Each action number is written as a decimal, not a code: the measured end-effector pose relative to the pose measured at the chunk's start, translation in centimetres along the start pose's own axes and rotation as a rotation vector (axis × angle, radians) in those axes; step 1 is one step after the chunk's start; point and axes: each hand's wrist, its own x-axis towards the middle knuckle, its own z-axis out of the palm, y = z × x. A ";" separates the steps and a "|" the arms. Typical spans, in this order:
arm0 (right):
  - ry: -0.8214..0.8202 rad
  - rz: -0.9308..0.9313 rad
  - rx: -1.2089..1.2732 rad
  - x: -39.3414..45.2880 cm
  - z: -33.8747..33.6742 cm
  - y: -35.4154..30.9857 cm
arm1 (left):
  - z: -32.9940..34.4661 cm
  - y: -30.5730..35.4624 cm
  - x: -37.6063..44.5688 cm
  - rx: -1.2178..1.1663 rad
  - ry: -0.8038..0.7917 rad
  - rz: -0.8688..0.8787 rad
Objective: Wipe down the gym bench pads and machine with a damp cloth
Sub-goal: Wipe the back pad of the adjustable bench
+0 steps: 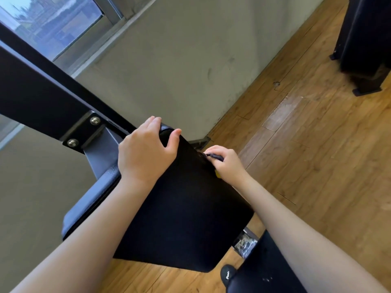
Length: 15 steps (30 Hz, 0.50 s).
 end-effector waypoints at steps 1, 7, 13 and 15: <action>-0.002 0.054 -0.019 -0.6 -0.5 2.1 | 0.1 0.0 0.1 -0.002 0.012 0.001; 0.021 0.680 -0.229 -7.2 -4.3 15.5 | 0.7 -0.4 0.0 0.017 0.051 0.010; 0.006 0.419 -0.200 -3.2 -2.8 9.4 | 0.8 -0.5 0.0 0.019 0.072 0.008; 0.002 0.219 -0.028 -2.3 -1.9 4.9 | 0.9 -0.5 0.0 0.021 0.070 0.010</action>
